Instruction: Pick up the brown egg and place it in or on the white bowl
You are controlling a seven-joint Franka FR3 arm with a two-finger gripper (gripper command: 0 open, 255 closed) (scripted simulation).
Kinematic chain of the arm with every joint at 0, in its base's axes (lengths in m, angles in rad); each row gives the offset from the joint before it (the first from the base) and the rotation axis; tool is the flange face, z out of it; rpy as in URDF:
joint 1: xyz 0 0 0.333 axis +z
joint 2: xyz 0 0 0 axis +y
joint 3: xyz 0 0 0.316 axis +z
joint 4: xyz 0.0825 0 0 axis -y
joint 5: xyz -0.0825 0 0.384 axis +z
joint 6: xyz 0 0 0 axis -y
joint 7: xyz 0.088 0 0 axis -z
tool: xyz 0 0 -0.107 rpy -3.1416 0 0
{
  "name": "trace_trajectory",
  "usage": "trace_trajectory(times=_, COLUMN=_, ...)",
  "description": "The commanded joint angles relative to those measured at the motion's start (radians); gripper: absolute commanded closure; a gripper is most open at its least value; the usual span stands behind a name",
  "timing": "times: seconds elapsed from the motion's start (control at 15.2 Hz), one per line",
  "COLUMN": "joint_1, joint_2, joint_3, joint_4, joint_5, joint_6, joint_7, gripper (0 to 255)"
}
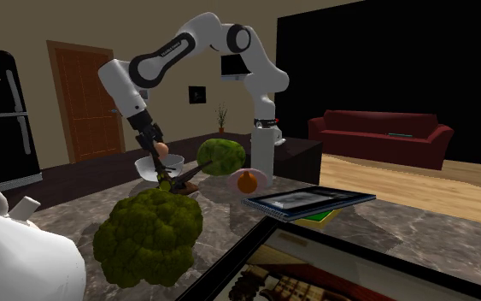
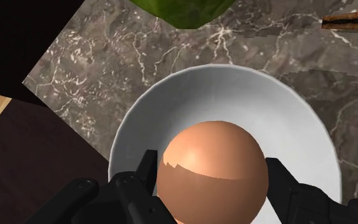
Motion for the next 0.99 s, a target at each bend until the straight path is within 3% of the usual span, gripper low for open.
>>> trace_trajectory(times=0.0, joint_1=0.0, joint_2=0.004, joint_3=0.001, joint_4=0.002, joint_5=0.001, joint_6=0.003, joint_7=0.0, gripper=255)
trace_trajectory(times=0.4, joint_1=0.0, joint_2=0.004, joint_3=0.001, joint_4=0.002, joint_5=0.001, joint_6=0.003, joint_7=0.0, gripper=255)
trace_trajectory(times=0.46, joint_1=0.0, joint_2=0.004, joint_3=0.001, joint_4=0.002, joint_5=0.001, joint_6=0.003, joint_7=0.0, gripper=0)
trace_trajectory(times=0.79, joint_1=0.0, joint_2=0.004, joint_3=0.001, joint_4=0.002, joint_5=0.001, joint_6=0.003, joint_7=0.0, gripper=0)
trace_trajectory(times=0.92, joint_1=-0.012, joint_2=0.003, joint_3=-0.003, joint_4=0.067, joint_5=-0.007, joint_6=-0.061, joint_7=0.008, gripper=0)
